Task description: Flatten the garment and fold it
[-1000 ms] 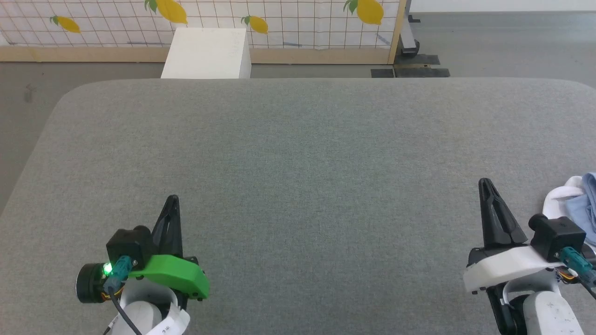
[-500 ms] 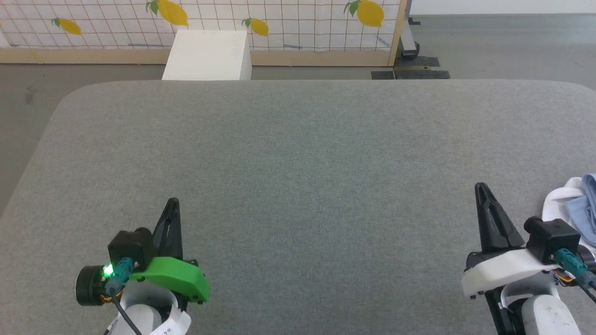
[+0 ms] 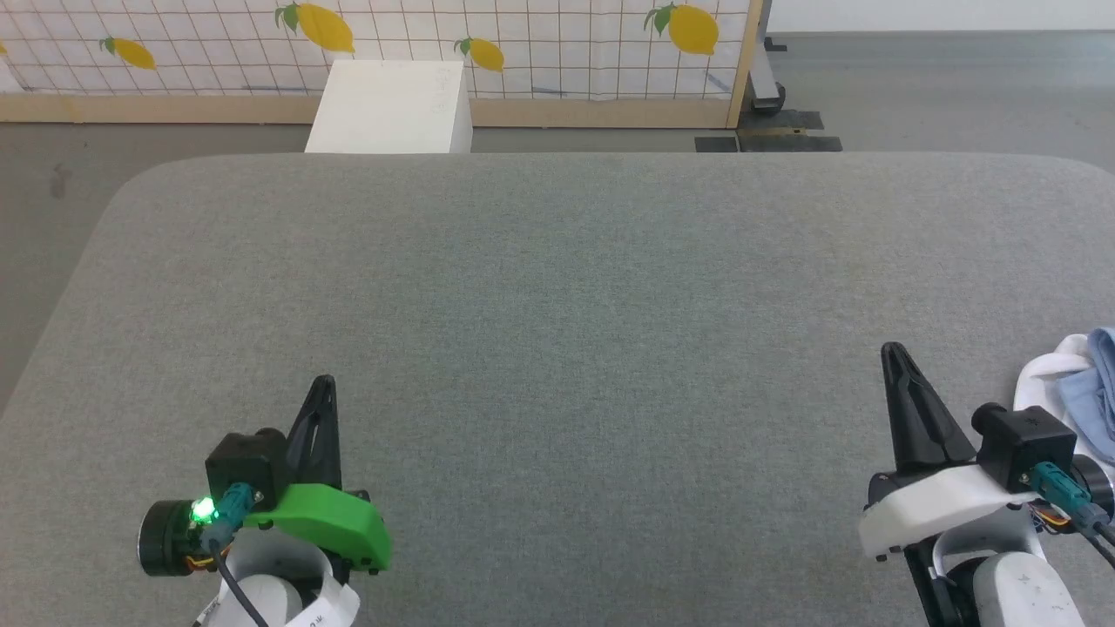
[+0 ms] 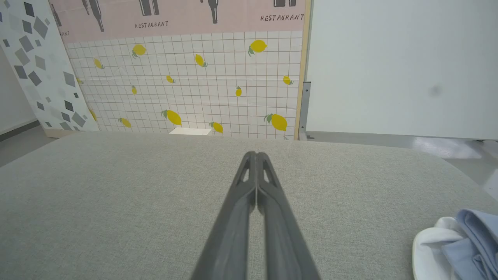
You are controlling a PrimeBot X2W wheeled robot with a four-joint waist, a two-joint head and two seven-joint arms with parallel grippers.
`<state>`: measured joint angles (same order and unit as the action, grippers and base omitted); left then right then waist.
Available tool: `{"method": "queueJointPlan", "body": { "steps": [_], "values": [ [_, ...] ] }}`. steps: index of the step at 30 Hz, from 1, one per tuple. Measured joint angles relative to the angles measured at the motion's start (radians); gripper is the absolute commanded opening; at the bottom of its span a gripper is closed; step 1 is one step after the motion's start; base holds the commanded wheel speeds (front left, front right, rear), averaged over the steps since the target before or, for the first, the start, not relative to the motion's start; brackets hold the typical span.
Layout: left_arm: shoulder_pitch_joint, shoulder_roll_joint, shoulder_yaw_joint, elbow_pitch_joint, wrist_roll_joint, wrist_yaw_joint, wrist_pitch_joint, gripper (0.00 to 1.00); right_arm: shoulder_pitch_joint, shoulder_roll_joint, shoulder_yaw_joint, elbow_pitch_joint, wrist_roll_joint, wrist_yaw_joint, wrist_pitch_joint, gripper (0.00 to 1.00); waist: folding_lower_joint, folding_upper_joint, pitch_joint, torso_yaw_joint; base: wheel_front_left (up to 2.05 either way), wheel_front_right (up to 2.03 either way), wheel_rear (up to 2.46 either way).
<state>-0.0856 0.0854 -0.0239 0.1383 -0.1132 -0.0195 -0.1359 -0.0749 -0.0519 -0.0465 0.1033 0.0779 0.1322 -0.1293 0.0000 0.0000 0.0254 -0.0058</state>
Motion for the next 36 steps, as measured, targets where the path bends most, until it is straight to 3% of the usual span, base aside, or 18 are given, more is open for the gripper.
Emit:
{"method": "queueJointPlan", "body": {
  "steps": [36],
  "values": [
    [0.036,-0.018,0.011,-0.072,0.054,0.004,0.073,0.00,0.036,0.000,0.023,-0.051,-0.035,0.000,0.069,0.00,0.0000,0.0000,-0.014,0.003,0.00,0.00,0.00]
  ]
}}
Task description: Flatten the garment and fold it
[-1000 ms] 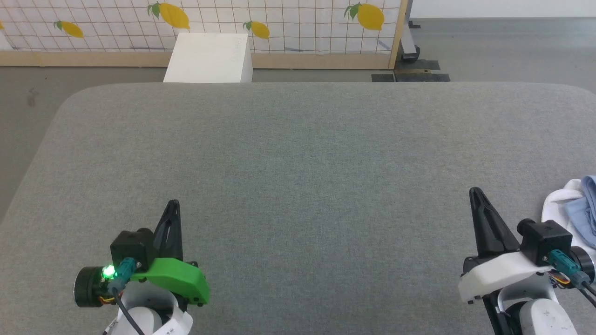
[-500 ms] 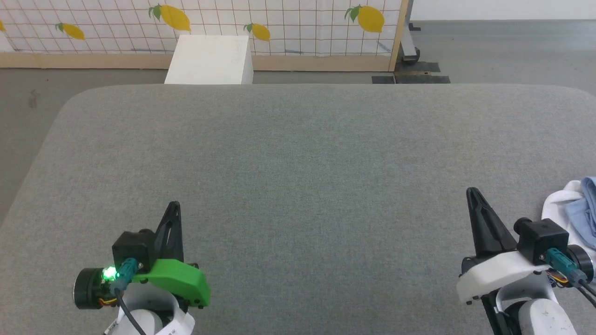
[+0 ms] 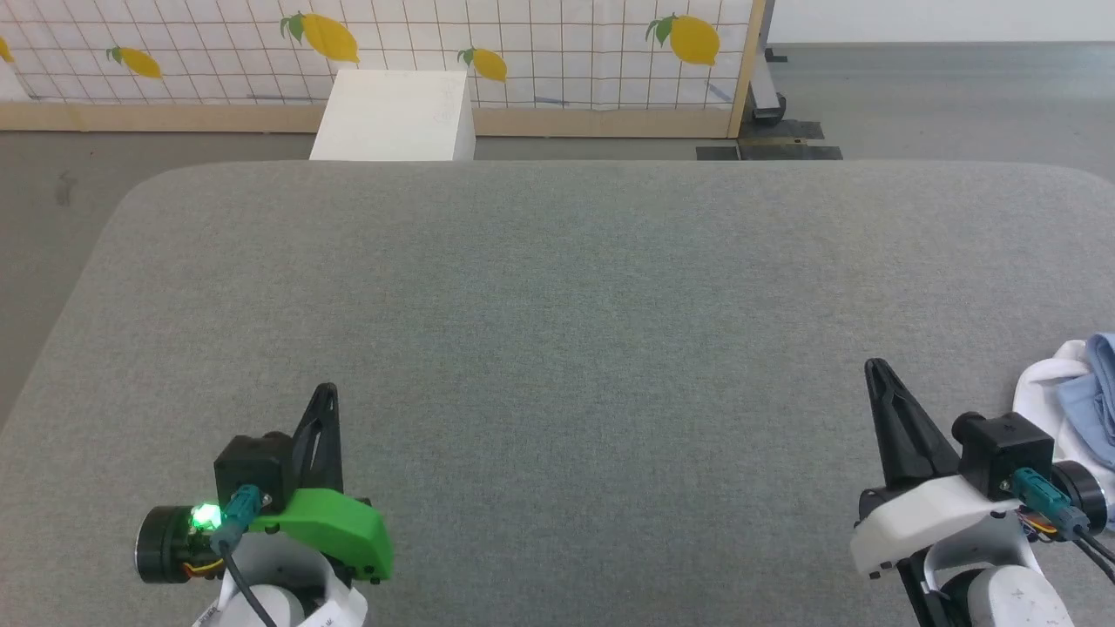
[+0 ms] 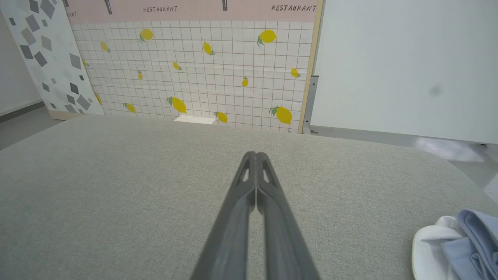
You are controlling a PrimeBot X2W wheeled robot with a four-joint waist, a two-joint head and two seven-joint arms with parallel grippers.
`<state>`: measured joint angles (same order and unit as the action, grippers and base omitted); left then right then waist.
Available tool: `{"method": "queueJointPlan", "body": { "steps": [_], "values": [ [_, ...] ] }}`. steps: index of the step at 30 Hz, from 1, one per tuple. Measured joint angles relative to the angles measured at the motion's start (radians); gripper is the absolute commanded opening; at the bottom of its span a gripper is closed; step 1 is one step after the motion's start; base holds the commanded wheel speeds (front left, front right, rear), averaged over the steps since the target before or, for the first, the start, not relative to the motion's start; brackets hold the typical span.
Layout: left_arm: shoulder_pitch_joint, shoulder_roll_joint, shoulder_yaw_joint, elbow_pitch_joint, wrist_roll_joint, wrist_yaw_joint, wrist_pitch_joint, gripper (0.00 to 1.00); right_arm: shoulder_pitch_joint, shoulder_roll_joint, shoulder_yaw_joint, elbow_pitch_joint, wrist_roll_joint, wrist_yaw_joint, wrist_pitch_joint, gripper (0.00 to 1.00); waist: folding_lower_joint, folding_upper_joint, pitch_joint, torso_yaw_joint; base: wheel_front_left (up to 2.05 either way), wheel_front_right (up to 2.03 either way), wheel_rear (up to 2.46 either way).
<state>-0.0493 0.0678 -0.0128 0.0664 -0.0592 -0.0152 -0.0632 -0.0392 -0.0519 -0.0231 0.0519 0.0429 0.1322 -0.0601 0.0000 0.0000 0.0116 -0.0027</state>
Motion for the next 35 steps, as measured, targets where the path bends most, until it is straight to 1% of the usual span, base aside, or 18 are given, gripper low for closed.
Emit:
{"method": "queueJointPlan", "body": {
  "steps": [35],
  "values": [
    [0.034,-0.013,0.009,-0.062,0.046,0.008,0.062,0.00,0.023,0.000,0.021,-0.046,-0.036,0.000,0.060,0.00,0.0000,0.0000,-0.012,0.003,0.00,0.00,0.00]
  ]
}}
